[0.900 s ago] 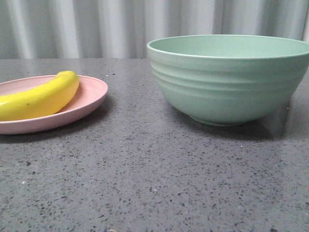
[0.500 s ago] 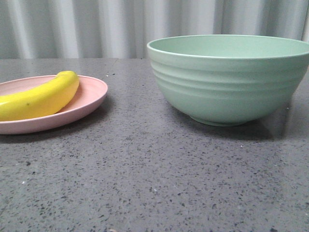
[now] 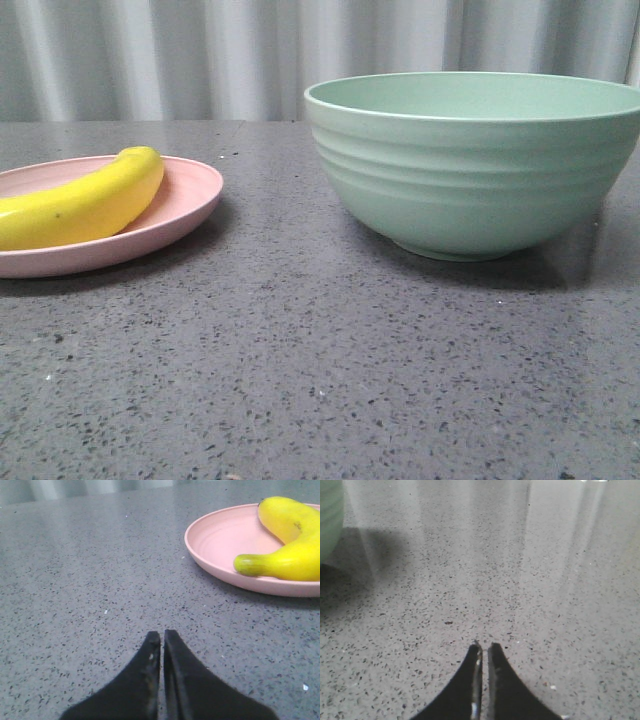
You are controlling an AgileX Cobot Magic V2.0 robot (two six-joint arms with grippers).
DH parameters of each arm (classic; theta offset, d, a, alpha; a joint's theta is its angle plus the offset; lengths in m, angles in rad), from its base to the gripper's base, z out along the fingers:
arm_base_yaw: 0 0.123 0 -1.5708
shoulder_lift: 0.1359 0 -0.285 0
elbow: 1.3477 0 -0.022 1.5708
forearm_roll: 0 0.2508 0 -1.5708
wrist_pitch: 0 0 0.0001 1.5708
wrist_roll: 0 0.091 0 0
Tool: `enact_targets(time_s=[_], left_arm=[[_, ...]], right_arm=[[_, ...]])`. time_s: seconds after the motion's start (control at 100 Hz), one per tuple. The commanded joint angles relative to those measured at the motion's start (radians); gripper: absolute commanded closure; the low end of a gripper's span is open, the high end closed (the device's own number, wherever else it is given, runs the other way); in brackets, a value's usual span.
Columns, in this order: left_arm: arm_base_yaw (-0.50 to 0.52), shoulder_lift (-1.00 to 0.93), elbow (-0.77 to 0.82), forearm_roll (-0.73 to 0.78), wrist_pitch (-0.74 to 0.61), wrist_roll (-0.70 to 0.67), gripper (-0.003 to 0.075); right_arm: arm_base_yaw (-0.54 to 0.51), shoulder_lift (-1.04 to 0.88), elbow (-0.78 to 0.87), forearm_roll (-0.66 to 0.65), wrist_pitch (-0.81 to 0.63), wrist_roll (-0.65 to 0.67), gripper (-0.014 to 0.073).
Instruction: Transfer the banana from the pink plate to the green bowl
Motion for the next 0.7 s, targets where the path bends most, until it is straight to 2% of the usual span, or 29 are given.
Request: enact_targets(time_s=[0.0,0.25,0.69], left_arm=[[0.002,-0.029,0.009,0.000,-0.091,-0.004,0.0741],[0.002,-0.029,0.009,0.000,-0.144,-0.004,0.0741],[0.002,-0.029,0.009,-0.002,-0.226,-0.004,0.0741]], right_arm=[[-0.004,-0.024,0.020,-0.011,-0.020,-0.005,0.0657],[-0.004,-0.024,0.020,-0.011,-0.022,-0.005,0.0657],[-0.004,-0.024,0.020,-0.011,-0.128,-0.005,0.0657]])
